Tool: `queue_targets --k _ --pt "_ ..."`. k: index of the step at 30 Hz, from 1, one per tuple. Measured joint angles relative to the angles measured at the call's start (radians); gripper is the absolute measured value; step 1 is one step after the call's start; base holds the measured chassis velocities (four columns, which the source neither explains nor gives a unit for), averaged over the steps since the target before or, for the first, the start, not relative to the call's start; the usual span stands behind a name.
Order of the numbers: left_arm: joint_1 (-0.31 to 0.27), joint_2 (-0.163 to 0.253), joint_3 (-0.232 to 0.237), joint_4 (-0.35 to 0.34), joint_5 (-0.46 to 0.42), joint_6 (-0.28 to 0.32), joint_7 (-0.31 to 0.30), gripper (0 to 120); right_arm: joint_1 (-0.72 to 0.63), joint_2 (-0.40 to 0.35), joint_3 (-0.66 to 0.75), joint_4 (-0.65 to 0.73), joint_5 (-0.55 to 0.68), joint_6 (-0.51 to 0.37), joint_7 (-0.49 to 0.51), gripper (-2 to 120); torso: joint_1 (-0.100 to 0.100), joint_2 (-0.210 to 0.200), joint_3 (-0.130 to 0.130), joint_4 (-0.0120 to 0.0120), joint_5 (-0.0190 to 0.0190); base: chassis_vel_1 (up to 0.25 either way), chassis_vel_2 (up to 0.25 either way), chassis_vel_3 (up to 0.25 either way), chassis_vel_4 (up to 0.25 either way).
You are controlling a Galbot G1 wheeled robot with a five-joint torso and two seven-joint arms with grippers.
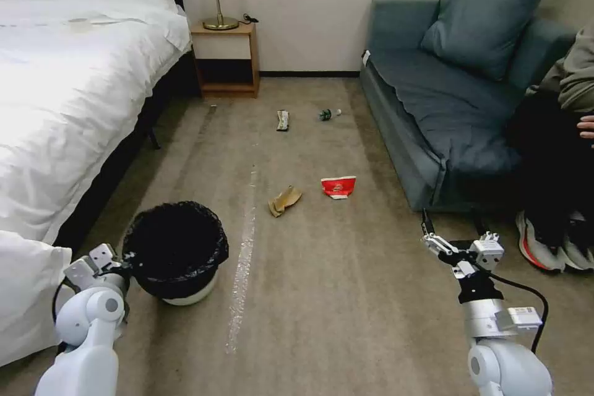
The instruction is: Pick up the trash bin, then pick up the garbage on the floor and place it into the trash bin.
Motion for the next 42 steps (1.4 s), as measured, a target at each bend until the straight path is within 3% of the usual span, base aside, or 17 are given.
queue_targets --k 1,6,13,21,24,42 --pt "0.0 0.0 0.0 0.0 0.0 0.0 0.0 4 0.0 0.0 0.0 0.0 0.0 0.0 0.0 100 0.0 0.0 0.0 0.0 0.0 0.0 0.0 0.0 0.0" --pt "0.046 -0.033 0.009 -0.16 0.118 0.014 -0.038 4 0.009 0.005 -0.001 -0.014 -0.013 -0.005 0.012 100 0.0 0.0 0.0 0.0 0.0 0.0 0.0 0.0 0.0" --pt "0.095 -0.082 0.02 -0.28 0.237 0.02 -0.061 4 0.016 0.006 -0.013 -0.029 -0.012 -0.001 0.029 100 0.0 0.0 0.0 0.0 0.0003 0.0 0.0 0.0 0.0" --pt "0.14 -0.116 0.016 -0.301 0.255 0.005 -0.06 4 0.023 0.008 -0.031 -0.047 -0.008 0.02 0.033 100 0.0 0.0 0.0 0.0003 0.0001 0.0 0.0 0.0 0.0" --pt "0.155 -0.128 0.024 -0.301 0.298 -0.026 -0.028 4 0.018 0.018 -0.018 -0.05 -0.019 0.04 0.031 100 0.0 0.0 0.0 0.0 0.0001 0.0 0.0 0.0 0.0" --pt "0.147 -0.116 0.021 -0.306 0.277 -0.037 -0.017 4 0.016 0.02 -0.022 -0.065 -0.003 0.055 -0.009 100 0.0 0.0 0.0 0.0001 0.0 0.0 0.0 0.0 0.0"
